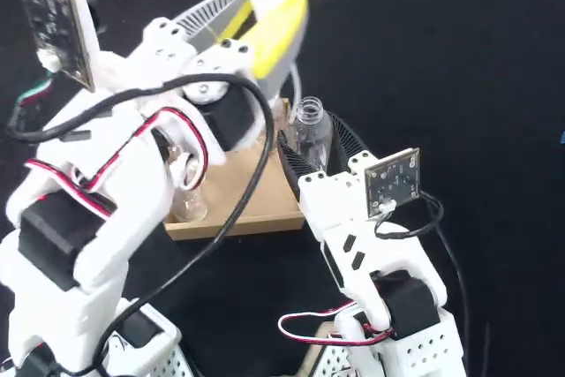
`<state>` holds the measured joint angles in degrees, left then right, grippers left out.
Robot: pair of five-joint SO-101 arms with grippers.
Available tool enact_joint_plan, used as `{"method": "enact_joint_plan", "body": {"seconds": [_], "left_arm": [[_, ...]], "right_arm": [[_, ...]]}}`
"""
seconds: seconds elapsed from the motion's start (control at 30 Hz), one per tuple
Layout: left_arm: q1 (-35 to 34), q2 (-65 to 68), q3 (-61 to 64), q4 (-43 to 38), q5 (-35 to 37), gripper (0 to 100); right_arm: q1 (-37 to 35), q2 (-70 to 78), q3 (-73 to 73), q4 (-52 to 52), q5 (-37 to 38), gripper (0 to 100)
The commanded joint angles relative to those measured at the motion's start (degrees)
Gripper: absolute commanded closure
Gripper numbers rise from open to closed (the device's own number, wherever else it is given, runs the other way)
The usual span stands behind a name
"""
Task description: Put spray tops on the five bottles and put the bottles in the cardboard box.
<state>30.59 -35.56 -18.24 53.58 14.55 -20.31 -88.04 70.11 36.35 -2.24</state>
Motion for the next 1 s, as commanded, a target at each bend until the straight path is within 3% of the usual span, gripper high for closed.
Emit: {"method": "enact_joint_plan", "body": {"seconds": [0.0, 0.2, 0.7, 0.97], "left_arm": [[1.63, -0.7, 4.09, -10.81, 0.35, 96], [0.22, -1.41, 14.46, -24.97, 0.35, 96], [-0.22, -4.92, 14.02, -20.4, 0.18, 96], [-0.13, -6.77, 20.0, -19.52, -6.33, 97]], "right_arm": [[-0.79, -2.07, -0.13, -0.09, -0.35, 98.8], [-0.62, -2.07, -0.13, -0.09, -0.35, 98.8], [-0.62, -2.07, -0.13, -0.09, -0.35, 98.8], [-0.62, -2.07, -0.13, -0.09, -0.35, 98.8]]}}
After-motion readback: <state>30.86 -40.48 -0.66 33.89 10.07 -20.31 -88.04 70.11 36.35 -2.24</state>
